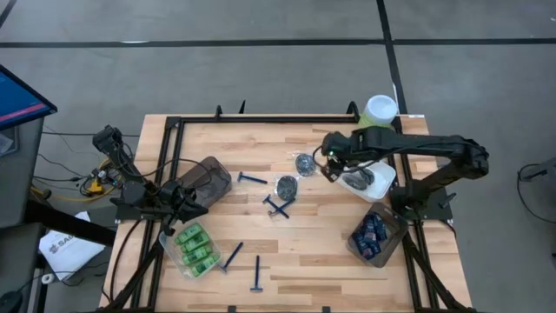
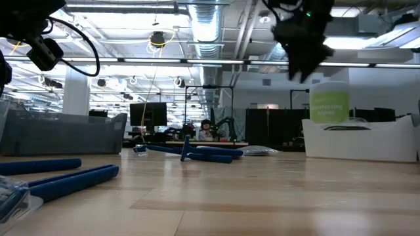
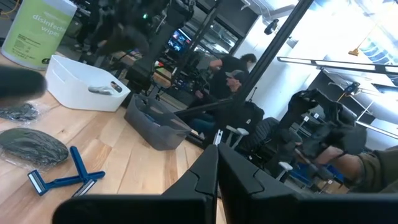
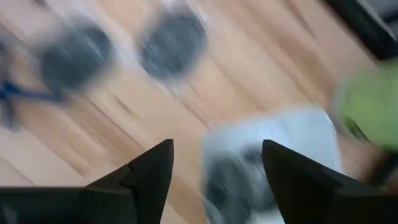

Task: Pick & Place Travel size toiletries
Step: Put the black hairbrush into the white bin

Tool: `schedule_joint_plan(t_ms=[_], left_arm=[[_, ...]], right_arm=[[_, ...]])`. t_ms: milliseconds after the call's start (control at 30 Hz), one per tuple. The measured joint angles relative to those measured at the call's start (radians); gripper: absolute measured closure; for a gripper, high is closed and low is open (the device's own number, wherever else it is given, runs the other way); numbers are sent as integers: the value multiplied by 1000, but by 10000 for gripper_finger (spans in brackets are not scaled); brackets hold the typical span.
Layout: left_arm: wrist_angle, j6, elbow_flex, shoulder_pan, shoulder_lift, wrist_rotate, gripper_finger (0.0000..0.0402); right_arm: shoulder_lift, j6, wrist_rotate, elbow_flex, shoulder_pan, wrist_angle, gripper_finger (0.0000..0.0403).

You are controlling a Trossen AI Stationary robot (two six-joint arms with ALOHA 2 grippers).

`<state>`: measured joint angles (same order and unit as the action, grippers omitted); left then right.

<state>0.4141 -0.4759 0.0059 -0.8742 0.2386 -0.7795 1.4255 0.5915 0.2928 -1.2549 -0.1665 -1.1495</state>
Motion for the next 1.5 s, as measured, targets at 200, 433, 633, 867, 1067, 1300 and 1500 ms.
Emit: schedule_joint_plan(t_ms=[200, 433, 633, 867, 1067, 1300, 1500], left_arm=[[0, 0, 0, 0, 0, 0, 400], [-1, 0, 0, 0, 0, 0, 400], [-1, 0, 0, 0, 0, 0, 400], [-1, 0, 0, 0, 0, 0, 400], [1, 0, 0, 0, 0, 0, 400], [5, 0, 0, 0, 0, 0, 400], [7, 0, 0, 0, 0, 0, 400]], right_arm=[[10, -81, -7, -1, 0, 277, 175], [187, -129, -140, 0, -69, 304, 185], [311, -208, -218, 0, -118, 301, 165], [412, -332, -217, -1, -120, 295, 160], [489, -364, -216, -1, -133, 293, 160], [542, -424, -225, -4, -156, 313, 182], [556, -427, -253, -5, -164, 312, 270]])
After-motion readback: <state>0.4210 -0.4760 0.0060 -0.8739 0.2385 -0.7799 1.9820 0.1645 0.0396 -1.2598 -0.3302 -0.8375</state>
